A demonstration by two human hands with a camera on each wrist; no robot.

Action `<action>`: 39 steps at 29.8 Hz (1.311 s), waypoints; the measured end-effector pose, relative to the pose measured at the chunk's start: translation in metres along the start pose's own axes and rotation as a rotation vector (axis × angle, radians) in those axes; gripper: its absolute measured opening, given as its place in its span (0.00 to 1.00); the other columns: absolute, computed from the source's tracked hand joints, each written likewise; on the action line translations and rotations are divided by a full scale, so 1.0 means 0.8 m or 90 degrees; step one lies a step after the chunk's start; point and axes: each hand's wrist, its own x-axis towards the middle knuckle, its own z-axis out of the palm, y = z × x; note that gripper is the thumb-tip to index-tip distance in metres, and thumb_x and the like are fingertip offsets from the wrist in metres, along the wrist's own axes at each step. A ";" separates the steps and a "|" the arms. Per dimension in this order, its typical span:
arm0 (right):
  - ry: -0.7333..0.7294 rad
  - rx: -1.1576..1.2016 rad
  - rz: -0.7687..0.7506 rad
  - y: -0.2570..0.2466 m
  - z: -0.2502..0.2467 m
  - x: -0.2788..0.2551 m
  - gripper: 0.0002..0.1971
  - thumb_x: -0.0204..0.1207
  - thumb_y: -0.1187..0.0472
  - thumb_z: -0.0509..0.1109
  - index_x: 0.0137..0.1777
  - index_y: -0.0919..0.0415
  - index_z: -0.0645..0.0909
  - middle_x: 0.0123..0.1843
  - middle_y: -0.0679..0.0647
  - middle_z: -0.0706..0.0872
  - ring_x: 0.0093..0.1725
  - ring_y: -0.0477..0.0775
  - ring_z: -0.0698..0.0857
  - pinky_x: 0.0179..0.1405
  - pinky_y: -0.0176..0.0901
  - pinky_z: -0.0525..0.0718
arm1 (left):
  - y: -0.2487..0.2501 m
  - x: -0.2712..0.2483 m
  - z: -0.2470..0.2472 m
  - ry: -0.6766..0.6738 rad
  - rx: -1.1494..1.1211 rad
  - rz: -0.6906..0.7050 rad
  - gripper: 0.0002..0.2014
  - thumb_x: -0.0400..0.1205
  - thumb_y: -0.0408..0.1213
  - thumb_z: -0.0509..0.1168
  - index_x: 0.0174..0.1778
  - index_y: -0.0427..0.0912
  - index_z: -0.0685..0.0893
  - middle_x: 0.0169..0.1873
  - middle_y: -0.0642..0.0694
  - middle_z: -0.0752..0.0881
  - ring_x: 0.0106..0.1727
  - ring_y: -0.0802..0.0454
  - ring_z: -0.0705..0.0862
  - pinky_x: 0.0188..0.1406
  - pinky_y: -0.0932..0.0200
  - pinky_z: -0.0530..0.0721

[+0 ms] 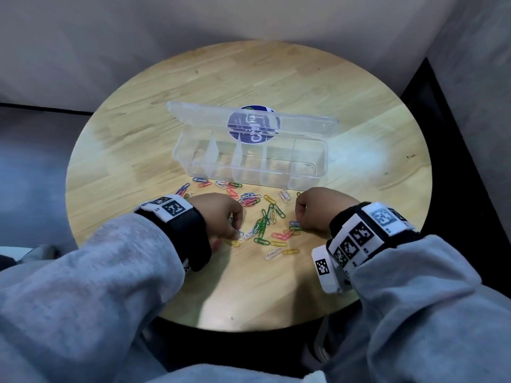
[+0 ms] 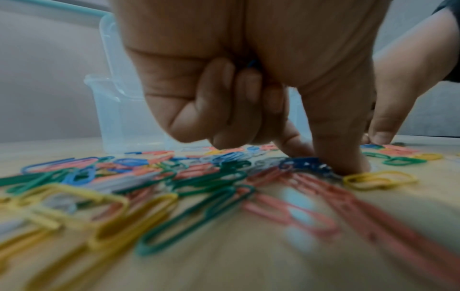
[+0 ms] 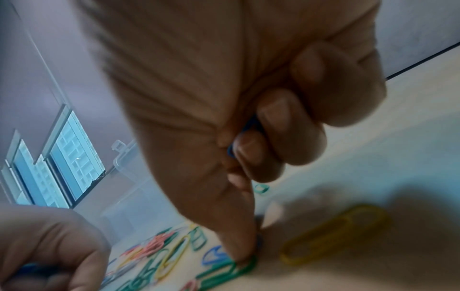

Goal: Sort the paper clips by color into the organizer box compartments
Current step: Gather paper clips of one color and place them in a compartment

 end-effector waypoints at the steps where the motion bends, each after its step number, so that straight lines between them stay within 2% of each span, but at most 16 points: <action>1: -0.010 -0.007 0.001 -0.001 0.001 0.001 0.03 0.75 0.64 0.64 0.43 0.57 0.78 0.45 0.53 0.81 0.44 0.54 0.78 0.26 0.34 0.68 | -0.001 0.001 0.000 -0.002 0.002 -0.002 0.07 0.74 0.45 0.73 0.41 0.53 0.81 0.29 0.57 0.75 0.31 0.64 0.73 0.27 0.64 0.64; 5: -0.038 0.023 0.016 0.002 0.003 0.004 0.03 0.71 0.62 0.70 0.40 0.61 0.82 0.40 0.56 0.82 0.39 0.56 0.79 0.32 0.37 0.74 | -0.002 0.004 0.001 -0.011 0.007 0.001 0.05 0.75 0.45 0.72 0.43 0.52 0.83 0.29 0.58 0.76 0.30 0.65 0.72 0.27 0.64 0.64; 7: -0.036 0.045 0.021 0.005 0.002 0.004 0.05 0.70 0.61 0.71 0.41 0.63 0.84 0.39 0.57 0.83 0.39 0.56 0.80 0.36 0.39 0.76 | -0.002 0.003 0.001 -0.008 0.003 0.003 0.04 0.76 0.45 0.71 0.41 0.52 0.81 0.28 0.58 0.76 0.30 0.65 0.72 0.27 0.64 0.65; 11: -0.022 0.094 0.022 0.005 -0.004 -0.002 0.03 0.70 0.62 0.70 0.37 0.60 0.80 0.36 0.56 0.81 0.37 0.55 0.78 0.34 0.38 0.74 | -0.004 0.002 0.004 -0.002 -0.055 0.001 0.06 0.76 0.45 0.71 0.38 0.51 0.80 0.25 0.58 0.77 0.28 0.66 0.73 0.29 0.65 0.68; 14: -0.025 0.123 0.013 0.007 -0.008 -0.007 0.03 0.70 0.62 0.69 0.37 0.60 0.82 0.36 0.55 0.82 0.38 0.53 0.78 0.39 0.39 0.76 | -0.009 -0.002 0.002 -0.004 -0.190 -0.001 0.09 0.75 0.45 0.72 0.33 0.49 0.81 0.19 0.58 0.80 0.22 0.66 0.76 0.36 0.64 0.74; 16: -0.033 0.154 -0.001 0.008 -0.012 -0.010 0.04 0.70 0.61 0.70 0.36 0.60 0.82 0.34 0.53 0.81 0.35 0.51 0.77 0.37 0.39 0.74 | -0.013 -0.005 -0.004 -0.009 -0.272 0.009 0.09 0.75 0.45 0.73 0.31 0.50 0.83 0.19 0.59 0.80 0.21 0.65 0.76 0.37 0.64 0.75; 19: -0.039 0.194 -0.007 0.009 -0.018 -0.016 0.06 0.70 0.61 0.70 0.33 0.58 0.80 0.27 0.48 0.76 0.27 0.46 0.72 0.26 0.36 0.69 | -0.013 -0.008 -0.015 -0.029 -0.371 0.020 0.08 0.77 0.43 0.71 0.32 0.50 0.83 0.22 0.58 0.80 0.20 0.62 0.70 0.25 0.68 0.68; 21: -0.050 0.217 -0.006 0.010 -0.019 -0.016 0.04 0.70 0.60 0.70 0.35 0.58 0.81 0.27 0.49 0.77 0.25 0.47 0.72 0.27 0.36 0.70 | -0.009 -0.009 -0.019 -0.054 -0.508 0.020 0.09 0.80 0.37 0.67 0.33 0.46 0.81 0.19 0.56 0.76 0.20 0.59 0.65 0.21 0.67 0.63; 24: -0.075 0.280 -0.012 0.013 -0.018 -0.013 0.04 0.70 0.61 0.70 0.34 0.57 0.81 0.30 0.52 0.81 0.26 0.50 0.75 0.32 0.39 0.75 | -0.004 -0.008 -0.020 -0.045 -0.722 -0.008 0.12 0.82 0.31 0.62 0.32 0.41 0.77 0.17 0.54 0.75 0.17 0.63 0.70 0.17 0.73 0.69; 28: -0.094 0.468 -0.038 0.016 -0.015 -0.007 0.09 0.72 0.73 0.67 0.33 0.61 0.76 0.35 0.61 0.82 0.27 0.52 0.77 0.26 0.36 0.79 | -0.004 -0.005 -0.020 -0.043 -0.885 -0.010 0.12 0.83 0.31 0.60 0.33 0.39 0.78 0.25 0.48 0.79 0.21 0.61 0.76 0.17 0.72 0.76; 30: -0.088 0.524 -0.052 0.018 -0.014 -0.005 0.10 0.73 0.75 0.65 0.35 0.62 0.75 0.36 0.62 0.82 0.28 0.52 0.78 0.27 0.36 0.81 | -0.006 -0.004 -0.019 -0.041 -0.908 -0.026 0.11 0.81 0.33 0.63 0.32 0.40 0.80 0.25 0.47 0.80 0.21 0.60 0.77 0.17 0.73 0.76; 32: -0.090 0.563 -0.057 0.018 -0.013 -0.003 0.10 0.75 0.77 0.63 0.40 0.61 0.77 0.32 0.58 0.80 0.27 0.51 0.78 0.26 0.35 0.82 | -0.006 -0.004 -0.018 -0.053 -0.885 -0.040 0.10 0.76 0.37 0.67 0.28 0.43 0.83 0.24 0.47 0.79 0.23 0.58 0.75 0.17 0.73 0.74; 34: -0.115 0.591 -0.052 0.017 -0.013 -0.003 0.12 0.76 0.77 0.60 0.44 0.62 0.80 0.26 0.55 0.77 0.24 0.49 0.77 0.25 0.35 0.82 | -0.003 -0.004 -0.017 -0.045 -0.882 -0.046 0.11 0.78 0.36 0.66 0.29 0.42 0.81 0.23 0.48 0.77 0.22 0.59 0.73 0.16 0.74 0.72; 36: -0.143 0.617 -0.053 0.010 -0.012 -0.004 0.15 0.76 0.78 0.55 0.41 0.64 0.81 0.25 0.56 0.74 0.21 0.48 0.75 0.22 0.35 0.79 | 0.004 -0.004 -0.017 -0.027 -0.898 -0.045 0.11 0.82 0.31 0.62 0.32 0.40 0.78 0.20 0.48 0.78 0.18 0.62 0.74 0.14 0.74 0.72; 39: -0.160 0.678 -0.060 0.002 -0.011 -0.005 0.17 0.75 0.78 0.48 0.34 0.65 0.75 0.30 0.58 0.71 0.25 0.52 0.72 0.19 0.35 0.74 | 0.014 -0.004 -0.019 -0.021 -0.899 -0.029 0.11 0.83 0.28 0.61 0.34 0.40 0.77 0.18 0.50 0.80 0.16 0.64 0.74 0.14 0.76 0.70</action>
